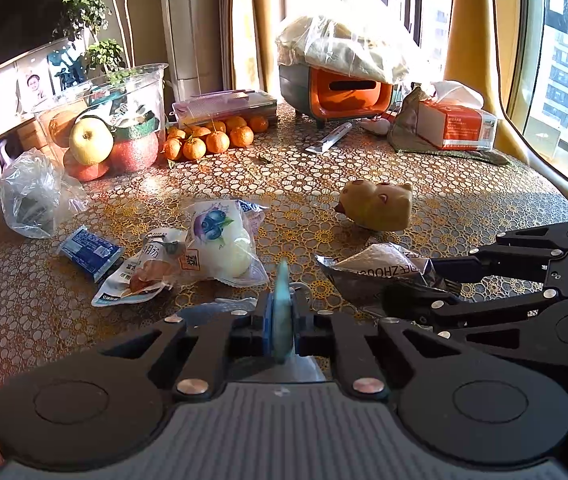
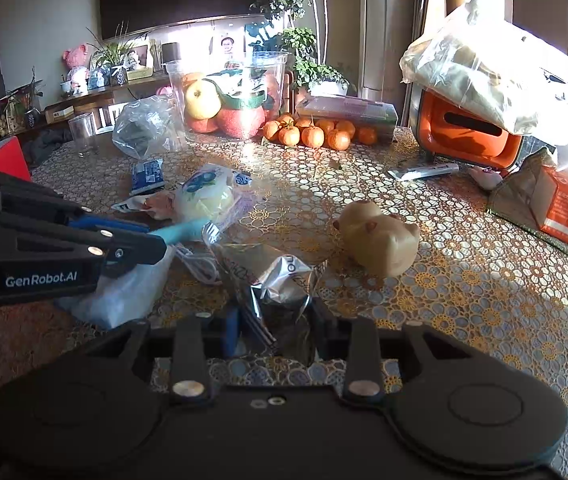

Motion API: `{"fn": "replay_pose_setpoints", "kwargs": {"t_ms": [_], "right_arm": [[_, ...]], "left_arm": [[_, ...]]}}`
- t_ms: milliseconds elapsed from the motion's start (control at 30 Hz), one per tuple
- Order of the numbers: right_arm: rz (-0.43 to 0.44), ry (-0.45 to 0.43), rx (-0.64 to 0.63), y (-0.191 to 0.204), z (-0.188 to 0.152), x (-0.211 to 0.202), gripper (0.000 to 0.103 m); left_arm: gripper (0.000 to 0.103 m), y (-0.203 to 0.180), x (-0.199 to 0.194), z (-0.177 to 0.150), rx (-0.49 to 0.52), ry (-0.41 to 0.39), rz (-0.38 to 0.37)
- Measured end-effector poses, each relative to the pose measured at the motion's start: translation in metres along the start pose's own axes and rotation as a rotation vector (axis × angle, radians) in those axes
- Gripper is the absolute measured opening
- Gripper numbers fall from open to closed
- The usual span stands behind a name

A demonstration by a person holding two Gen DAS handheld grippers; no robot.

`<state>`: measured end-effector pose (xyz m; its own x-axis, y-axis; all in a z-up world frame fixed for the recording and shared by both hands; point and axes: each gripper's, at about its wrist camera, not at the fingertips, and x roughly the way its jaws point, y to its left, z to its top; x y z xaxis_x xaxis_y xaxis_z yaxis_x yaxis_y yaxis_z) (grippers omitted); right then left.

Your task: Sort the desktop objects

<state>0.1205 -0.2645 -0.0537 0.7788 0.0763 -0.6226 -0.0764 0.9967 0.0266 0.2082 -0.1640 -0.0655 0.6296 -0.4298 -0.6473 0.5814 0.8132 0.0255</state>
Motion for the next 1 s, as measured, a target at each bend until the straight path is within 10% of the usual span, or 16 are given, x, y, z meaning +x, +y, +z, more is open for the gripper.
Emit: {"fn": "replay_pose_setpoints", "kwargs": {"t_ms": [1000], "right_arm": [[0.019, -0.002, 0.019, 0.005, -0.007, -0.043, 0.035]], "left_arm": [[0.008, -0.001, -0.058, -0.018, -0.099, -0.015, -0.065]]}}
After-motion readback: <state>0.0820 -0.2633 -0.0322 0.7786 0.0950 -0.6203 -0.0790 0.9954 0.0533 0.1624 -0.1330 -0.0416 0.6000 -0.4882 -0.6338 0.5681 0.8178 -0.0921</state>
